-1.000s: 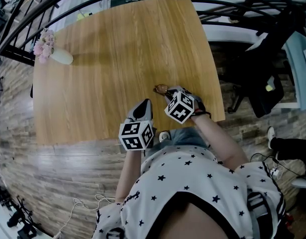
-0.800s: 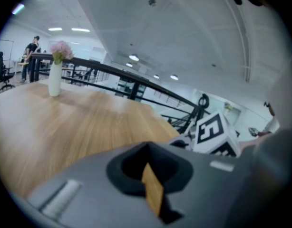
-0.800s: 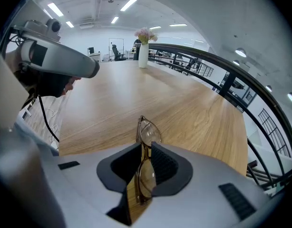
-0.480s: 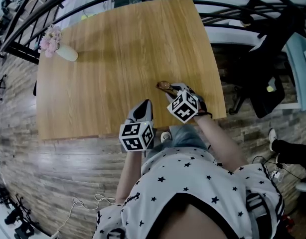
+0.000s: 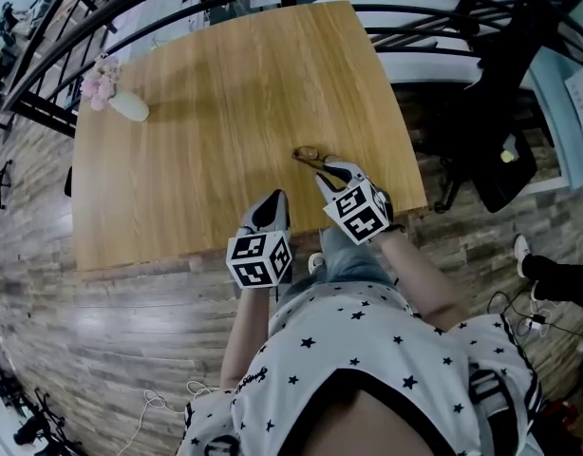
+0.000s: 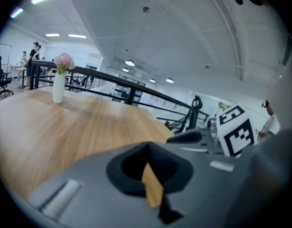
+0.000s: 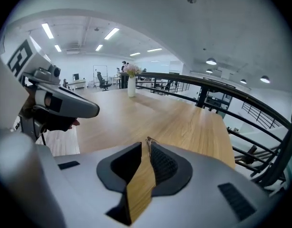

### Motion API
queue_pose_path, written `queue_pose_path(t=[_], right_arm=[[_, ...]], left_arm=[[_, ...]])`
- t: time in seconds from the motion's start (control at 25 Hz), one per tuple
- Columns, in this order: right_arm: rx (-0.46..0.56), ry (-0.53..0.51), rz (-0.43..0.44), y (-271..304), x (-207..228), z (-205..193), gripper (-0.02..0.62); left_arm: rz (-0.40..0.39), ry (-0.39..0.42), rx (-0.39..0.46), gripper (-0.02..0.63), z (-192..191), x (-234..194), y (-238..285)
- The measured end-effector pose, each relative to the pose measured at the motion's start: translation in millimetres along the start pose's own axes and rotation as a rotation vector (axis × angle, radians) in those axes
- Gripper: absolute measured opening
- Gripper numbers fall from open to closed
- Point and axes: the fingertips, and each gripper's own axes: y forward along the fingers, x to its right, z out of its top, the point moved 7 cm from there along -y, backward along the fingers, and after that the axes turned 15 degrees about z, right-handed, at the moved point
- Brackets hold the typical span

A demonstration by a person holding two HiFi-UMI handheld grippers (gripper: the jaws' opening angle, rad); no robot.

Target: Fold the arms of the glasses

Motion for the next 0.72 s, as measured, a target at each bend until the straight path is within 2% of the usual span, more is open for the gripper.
queue_pose_path(t=[0.32,0.56,0.72], right_arm=[[0.146,0.087,-0.002,-38,-31,-16,0.040],[0.273,0.161,-0.001,-67,-46,-21,0.028],[0.319,0.176,-0.009,-84,-50,-21,0.025]], left_arm=[[-0.026,0.006,0.022,0.006,-17,16,-21],[-0.031,0.000,0.037,0.006,-19,19,-30],[-0.030,-0.008,0.045,0.006,-17,22,-33]])
